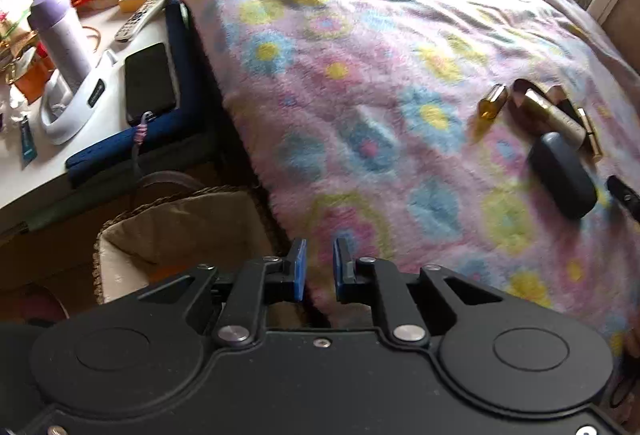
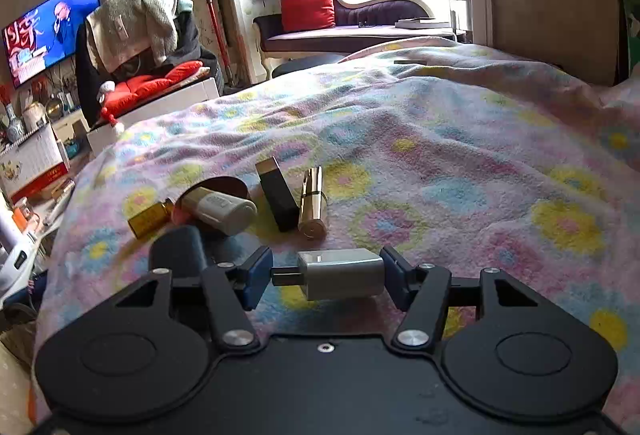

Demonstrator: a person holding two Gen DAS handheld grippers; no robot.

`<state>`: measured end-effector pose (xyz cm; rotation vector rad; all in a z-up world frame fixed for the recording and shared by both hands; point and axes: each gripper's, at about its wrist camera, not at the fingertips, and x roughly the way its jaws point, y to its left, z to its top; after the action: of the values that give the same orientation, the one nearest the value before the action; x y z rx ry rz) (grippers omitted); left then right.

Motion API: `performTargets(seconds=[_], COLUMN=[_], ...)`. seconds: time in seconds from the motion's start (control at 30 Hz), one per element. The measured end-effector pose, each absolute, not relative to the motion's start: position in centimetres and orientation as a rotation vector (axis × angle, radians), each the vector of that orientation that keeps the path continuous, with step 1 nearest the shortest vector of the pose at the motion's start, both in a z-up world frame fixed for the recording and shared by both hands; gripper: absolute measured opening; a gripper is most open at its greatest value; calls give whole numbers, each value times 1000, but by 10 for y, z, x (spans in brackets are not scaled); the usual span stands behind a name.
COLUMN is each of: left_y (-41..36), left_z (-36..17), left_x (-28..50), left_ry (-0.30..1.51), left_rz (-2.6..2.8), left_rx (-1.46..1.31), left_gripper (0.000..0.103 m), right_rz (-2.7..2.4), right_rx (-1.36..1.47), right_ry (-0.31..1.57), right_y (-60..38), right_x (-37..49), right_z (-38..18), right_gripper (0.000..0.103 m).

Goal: Organize rigid objects
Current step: 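Drop the white adapter into the basket with the right tool, then grasp the gold lipstick with the right tool while the left tool grasps the black glasses case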

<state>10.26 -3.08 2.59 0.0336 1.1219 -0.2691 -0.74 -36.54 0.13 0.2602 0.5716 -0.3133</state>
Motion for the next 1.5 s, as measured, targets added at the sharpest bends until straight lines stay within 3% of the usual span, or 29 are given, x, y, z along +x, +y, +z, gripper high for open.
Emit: performTargets(seconds=[0.2,0.53,0.63,0.7,1.1,1.5], left_y=[1,51,58,60,29,-85], left_z=[31,30,27,27,37,43], left_x=[103,96,95,95,86,84], left_ry=[1127,1123,1123,1118,1088,1041], left_rz=[-171,-25,-3,-1,-97,-307], left_rx=[-7,2,-1,-8,37,160], left_gripper=[9,11,29,41,64,70], right_rz=[-171,308,330,321,22,-372], right_rx=[280,167,146,149,198,274], right_ry=[582,762,803,824,758,657], right_y=[-325,-146,-111,-101,-201,-352], right_x=[-9,22,32,39,39,10], right_z=[20,15,7,6,30,31], right_gripper=[59,59,67,67,71,73])
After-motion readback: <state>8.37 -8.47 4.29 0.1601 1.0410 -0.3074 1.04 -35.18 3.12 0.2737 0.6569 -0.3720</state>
